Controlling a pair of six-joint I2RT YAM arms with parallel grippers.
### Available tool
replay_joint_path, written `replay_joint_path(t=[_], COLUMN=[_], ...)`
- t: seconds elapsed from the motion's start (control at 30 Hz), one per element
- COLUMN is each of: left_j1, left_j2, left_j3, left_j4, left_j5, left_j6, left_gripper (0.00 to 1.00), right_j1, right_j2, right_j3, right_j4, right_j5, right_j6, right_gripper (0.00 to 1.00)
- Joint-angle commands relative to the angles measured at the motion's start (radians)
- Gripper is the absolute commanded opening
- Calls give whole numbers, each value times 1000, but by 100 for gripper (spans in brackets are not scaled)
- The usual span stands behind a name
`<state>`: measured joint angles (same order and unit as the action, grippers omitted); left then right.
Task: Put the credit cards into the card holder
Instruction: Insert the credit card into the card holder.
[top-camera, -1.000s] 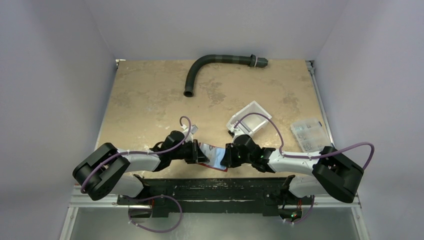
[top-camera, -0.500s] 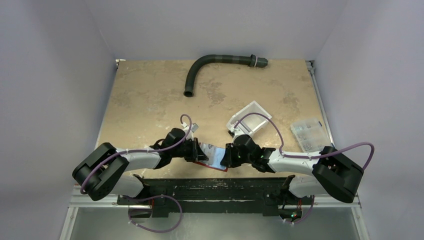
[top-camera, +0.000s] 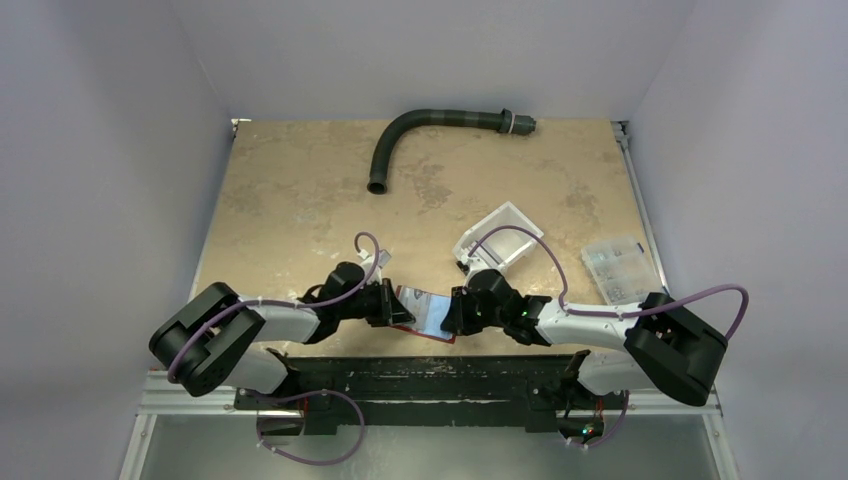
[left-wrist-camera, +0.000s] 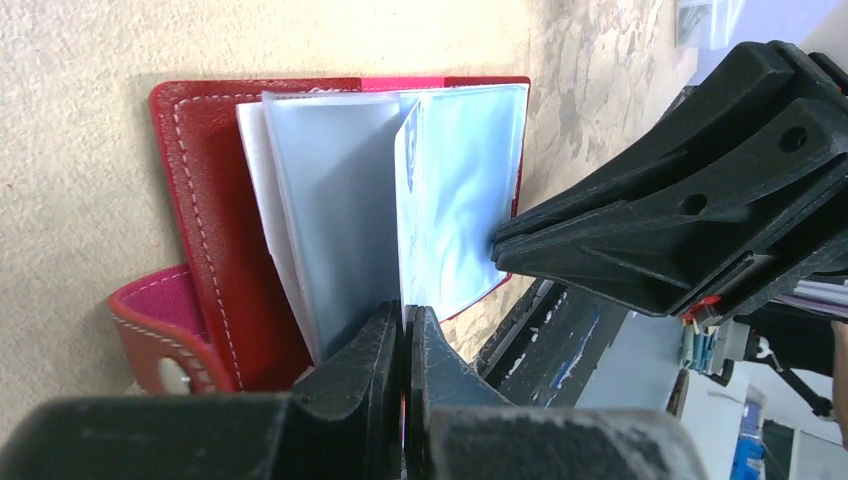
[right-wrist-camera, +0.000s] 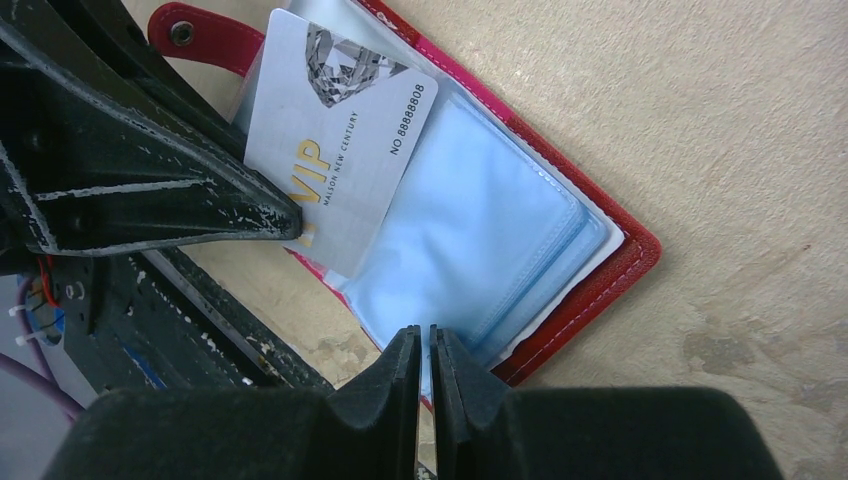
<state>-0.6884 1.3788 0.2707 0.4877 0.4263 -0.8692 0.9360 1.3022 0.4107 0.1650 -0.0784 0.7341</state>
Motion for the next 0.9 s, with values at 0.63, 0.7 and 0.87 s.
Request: replay_joint_path(t=[0.63,0.7,0.87], left_j1=[6,9,24], left_j2=[121,135,165], left_j3=[-88,-81,-52], left_j4=[244,251,240], left_j5=[111,118,137], left_j6=[-178,-172,-142], left_gripper=[0,0,0], right_j1=[0,0,0], right_j2=[9,5,8], right_j3=[-13,-16,-15], right_j4=[-24,-25,-24], right_j5=[15,15,14], right_j6=[-4,-4,-4], right_gripper=[16,16,16])
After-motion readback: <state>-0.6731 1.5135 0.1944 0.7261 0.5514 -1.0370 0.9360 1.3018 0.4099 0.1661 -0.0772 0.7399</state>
